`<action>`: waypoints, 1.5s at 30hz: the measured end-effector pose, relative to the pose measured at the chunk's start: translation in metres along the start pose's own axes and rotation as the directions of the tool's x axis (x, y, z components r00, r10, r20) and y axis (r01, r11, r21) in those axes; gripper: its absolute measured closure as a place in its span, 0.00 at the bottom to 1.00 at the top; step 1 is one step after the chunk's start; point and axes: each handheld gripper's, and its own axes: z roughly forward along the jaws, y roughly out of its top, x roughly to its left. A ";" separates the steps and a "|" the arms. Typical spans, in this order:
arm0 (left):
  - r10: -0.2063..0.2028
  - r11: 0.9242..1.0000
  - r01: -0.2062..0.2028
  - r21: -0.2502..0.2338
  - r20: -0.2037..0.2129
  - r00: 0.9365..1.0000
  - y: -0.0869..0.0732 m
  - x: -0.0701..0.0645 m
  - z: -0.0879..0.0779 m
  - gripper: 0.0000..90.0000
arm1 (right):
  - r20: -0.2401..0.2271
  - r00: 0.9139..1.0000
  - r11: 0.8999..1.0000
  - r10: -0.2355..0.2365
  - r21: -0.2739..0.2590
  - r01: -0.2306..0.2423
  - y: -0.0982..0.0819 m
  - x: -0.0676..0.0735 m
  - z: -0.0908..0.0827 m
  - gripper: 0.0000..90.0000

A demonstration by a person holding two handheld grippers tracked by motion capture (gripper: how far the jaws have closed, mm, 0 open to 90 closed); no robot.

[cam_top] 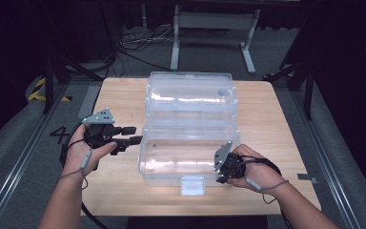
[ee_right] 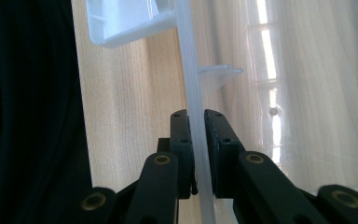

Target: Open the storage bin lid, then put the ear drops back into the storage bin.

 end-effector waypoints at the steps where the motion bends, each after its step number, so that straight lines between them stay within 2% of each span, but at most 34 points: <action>1: 0.008 1.000 -0.008 -0.004 0.000 1.000 0.007 0.000 0.002 0.61 | -0.004 1.000 1.000 0.004 -0.005 -0.004 -0.001 0.000 0.000 0.92; 2: 0.008 1.000 -0.008 -0.004 0.000 1.000 0.007 0.000 0.002 0.61 | -0.004 1.000 1.000 0.004 -0.005 -0.004 -0.001 0.000 0.000 0.92; 5: 0.027 1.000 -0.027 -0.006 -0.003 1.000 0.020 0.001 0.004 0.61 | -0.003 1.000 1.000 0.000 -0.009 0.000 -0.001 0.000 0.000 0.92; 7: 0.028 0.999 -0.028 -0.020 0.015 1.000 0.031 0.002 0.008 0.61 | 0.001 1.000 1.000 0.002 -0.018 -0.002 -0.002 0.000 0.000 0.92; 8: 0.028 0.999 -0.028 -0.020 0.015 1.000 0.031 0.002 0.008 0.61 | 0.001 1.000 1.000 0.002 -0.018 -0.002 -0.002 0.000 0.000 0.92; 9: 0.038 0.999 -0.038 -0.010 0.019 0.999 0.038 0.003 0.011 0.61 | -0.003 1.000 1.000 0.007 -0.024 -0.007 -0.002 -0.001 0.000 0.92; 15: 0.054 0.998 -0.054 -0.011 0.034 0.998 0.054 0.005 0.021 0.61 | -0.011 1.000 1.000 0.009 -0.023 -0.009 -0.003 -0.001 0.000 0.92; 27: 0.091 0.996 -0.090 -0.011 0.081 0.993 0.086 0.011 0.056 0.61 | -0.023 0.999 0.999 0.027 -0.025 -0.027 -0.003 -0.002 0.000 0.91; 30: 0.106 0.994 -0.104 -0.024 0.115 0.988 0.093 0.013 0.066 0.62 | -0.015 1.000 0.999 0.022 -0.025 -0.022 -0.003 -0.002 0.000 0.91; 32: 0.117 0.993 -0.114 -0.027 0.119 0.986 0.097 0.014 0.073 0.62 | -0.011 0.999 0.999 0.043 -0.028 -0.044 -0.003 0.000 0.000 0.91; 35: 0.120 0.993 -0.118 -0.028 0.131 0.984 0.103 0.016 0.082 0.63 | -0.010 1.000 0.999 0.029 -0.040 -0.029 -0.005 -0.001 0.000 0.91; 42: 0.150 0.989 -0.151 -0.005 0.125 0.981 0.116 0.015 0.099 0.63 | -0.011 0.999 0.998 0.041 -0.046 -0.042 -0.006 0.000 0.000 0.91; 45: 0.169 0.985 -0.170 0.003 0.108 0.980 0.121 0.015 0.106 0.62 | -0.009 1.000 0.998 0.030 -0.051 -0.030 -0.006 -0.001 0.001 0.91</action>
